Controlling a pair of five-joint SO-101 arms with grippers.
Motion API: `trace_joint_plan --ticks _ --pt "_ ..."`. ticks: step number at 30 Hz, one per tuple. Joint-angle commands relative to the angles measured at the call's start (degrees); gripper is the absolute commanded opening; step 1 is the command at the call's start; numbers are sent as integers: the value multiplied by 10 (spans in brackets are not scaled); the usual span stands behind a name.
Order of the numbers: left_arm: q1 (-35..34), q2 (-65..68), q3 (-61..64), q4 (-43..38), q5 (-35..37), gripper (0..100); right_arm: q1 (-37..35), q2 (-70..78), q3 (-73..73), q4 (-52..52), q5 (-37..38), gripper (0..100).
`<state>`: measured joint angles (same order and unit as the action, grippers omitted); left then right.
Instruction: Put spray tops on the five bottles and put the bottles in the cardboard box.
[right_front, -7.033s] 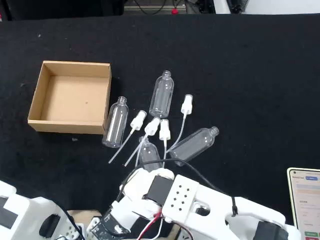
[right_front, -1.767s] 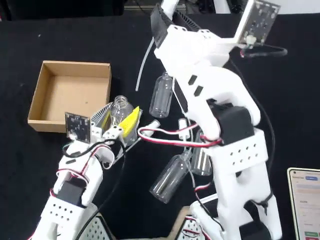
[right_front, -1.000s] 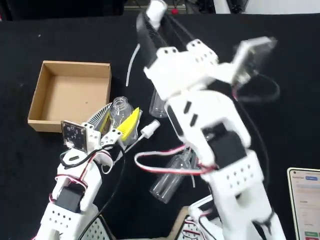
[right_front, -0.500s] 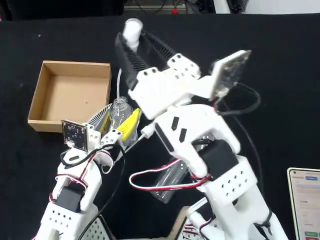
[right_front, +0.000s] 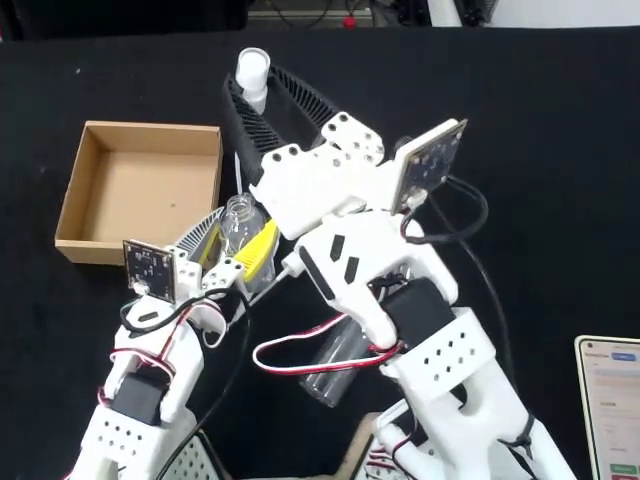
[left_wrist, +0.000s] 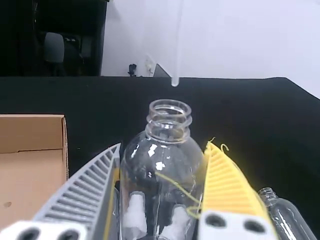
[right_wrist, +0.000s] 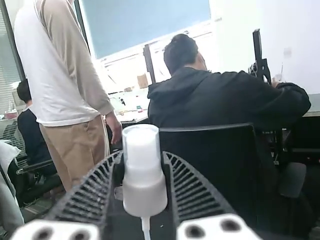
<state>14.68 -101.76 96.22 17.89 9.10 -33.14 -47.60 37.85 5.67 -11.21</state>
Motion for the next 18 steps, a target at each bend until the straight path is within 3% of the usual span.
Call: trace_joint_plan --ticks 1,13,18 --pt "6 1 13 2 2 163 -6 1 0 -19 5 11" --pt "6 1 13 0 2 163 -20 -3 51 -18 5 11" --pt "3 1 13 -1 2 163 -20 -4 54 49 5 11"
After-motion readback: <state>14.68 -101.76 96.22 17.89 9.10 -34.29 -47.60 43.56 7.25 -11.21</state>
